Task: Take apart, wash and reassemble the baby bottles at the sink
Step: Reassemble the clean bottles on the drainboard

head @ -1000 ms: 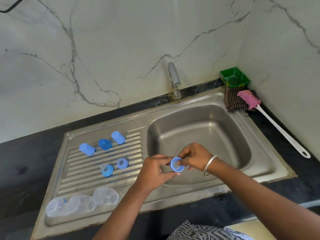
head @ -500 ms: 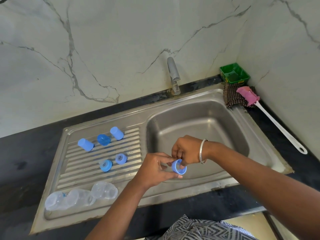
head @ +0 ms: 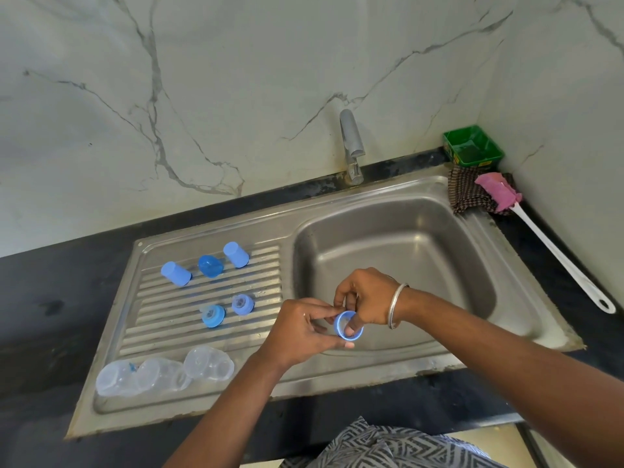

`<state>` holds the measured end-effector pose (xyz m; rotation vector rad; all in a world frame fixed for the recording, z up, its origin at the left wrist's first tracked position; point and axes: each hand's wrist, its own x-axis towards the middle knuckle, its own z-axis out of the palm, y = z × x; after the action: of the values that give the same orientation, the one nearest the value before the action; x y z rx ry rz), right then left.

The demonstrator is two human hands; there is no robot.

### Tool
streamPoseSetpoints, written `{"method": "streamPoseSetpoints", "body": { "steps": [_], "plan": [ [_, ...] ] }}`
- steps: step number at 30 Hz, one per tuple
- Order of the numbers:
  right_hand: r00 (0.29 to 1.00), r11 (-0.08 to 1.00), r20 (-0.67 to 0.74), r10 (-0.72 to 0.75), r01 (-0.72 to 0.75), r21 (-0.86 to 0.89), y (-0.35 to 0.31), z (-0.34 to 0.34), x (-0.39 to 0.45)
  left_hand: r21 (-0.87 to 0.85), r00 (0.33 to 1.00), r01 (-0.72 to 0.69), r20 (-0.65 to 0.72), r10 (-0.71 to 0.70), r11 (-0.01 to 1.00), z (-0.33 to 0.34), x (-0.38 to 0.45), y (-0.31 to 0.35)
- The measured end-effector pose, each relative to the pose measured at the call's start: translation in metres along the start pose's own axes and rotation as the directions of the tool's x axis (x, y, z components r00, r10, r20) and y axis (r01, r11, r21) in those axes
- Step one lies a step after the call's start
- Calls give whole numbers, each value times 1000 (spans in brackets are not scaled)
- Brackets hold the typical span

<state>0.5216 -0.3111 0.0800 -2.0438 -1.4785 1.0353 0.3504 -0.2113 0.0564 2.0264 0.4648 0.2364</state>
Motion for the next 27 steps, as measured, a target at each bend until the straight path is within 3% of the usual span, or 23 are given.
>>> {"method": "streamPoseSetpoints", "body": {
  "steps": [6,15,21,27],
  "plan": [
    [999,992,28,33,-36,121,-1,-1,-1,56,1000,-11,-27,12,998,-3,-2,0],
    [979,984,-156,128,-106,142,-10,13,6,113,996,-48,-72,57,992,-10,-6,-2],
    [980,913,-112,163,-106,394,-8,13,9,127,989,-25,-140,43,992,-12,-8,-2],
    [939,867,-216,269,-138,479,-18,23,15,218,975,-87,-180,127,972,-16,-10,-5]
  ]
}}
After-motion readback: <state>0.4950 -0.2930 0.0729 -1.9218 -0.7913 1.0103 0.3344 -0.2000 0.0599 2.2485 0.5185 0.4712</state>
